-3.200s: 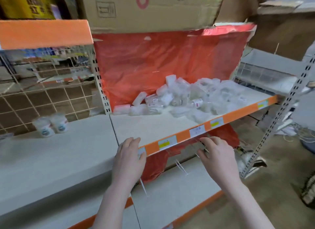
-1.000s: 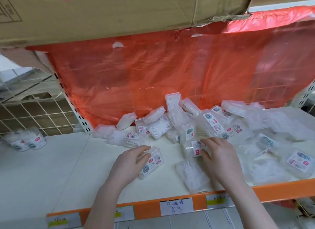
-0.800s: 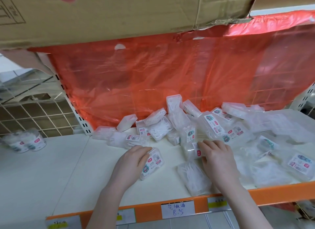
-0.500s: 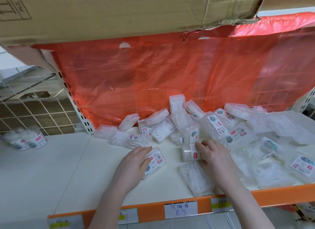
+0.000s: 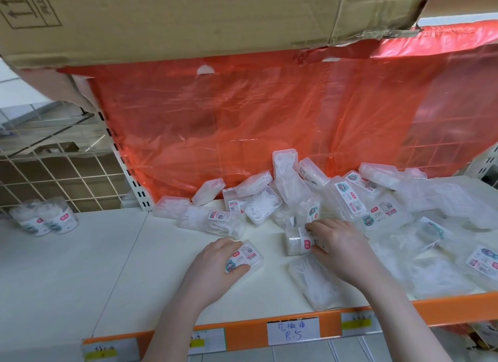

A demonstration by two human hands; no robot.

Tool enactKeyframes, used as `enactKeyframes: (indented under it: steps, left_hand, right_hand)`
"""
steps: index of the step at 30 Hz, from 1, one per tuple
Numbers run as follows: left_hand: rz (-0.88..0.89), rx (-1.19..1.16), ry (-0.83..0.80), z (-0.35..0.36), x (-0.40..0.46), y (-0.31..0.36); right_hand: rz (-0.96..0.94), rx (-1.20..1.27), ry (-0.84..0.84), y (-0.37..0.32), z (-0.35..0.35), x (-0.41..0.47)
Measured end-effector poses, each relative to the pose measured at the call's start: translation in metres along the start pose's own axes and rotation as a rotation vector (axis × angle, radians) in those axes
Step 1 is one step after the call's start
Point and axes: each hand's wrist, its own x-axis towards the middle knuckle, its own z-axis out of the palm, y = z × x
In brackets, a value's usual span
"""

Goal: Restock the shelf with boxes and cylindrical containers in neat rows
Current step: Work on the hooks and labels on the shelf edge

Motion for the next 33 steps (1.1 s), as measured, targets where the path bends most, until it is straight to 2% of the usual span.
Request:
enactKeyframes:
  steps: [9, 15, 21, 23, 27, 33]
  left_hand:
    - [-0.041, 0.056, -0.063, 0.002, 0.0, 0.001]
    - [-0.052, 0.104, -0.046, 0.001, 0.002, -0.001]
    - [-0.071, 0.113, -0.036, -0.008, 0.001, -0.005]
    - [-0.074, 0.105, -0.02, -0.014, 0.001, -0.006]
    - [-0.096, 0.073, 0.028, -0.026, -0.002, -0.009]
    - [-0.13, 0.062, 0.076, -0.038, -0.008, -0.009]
  right_hand:
    - [-0.029, -0.068, -0.064, -0.017, 0.005, 0.01]
    - [0.116, -0.206, -0.267, -0.037, 0.0, 0.021]
    - [0.143, -0.233, -0.307, -0.039, 0.0, 0.03]
    - [0.173, -0.109, -0.245, -0.035, -0.001, 0.028]
    - [0.339, 0.419, -0.066, -0.03, -0.016, 0.026]
    - [0.482, 0.872, -0.078, -0.026, -0.029, 0.025]
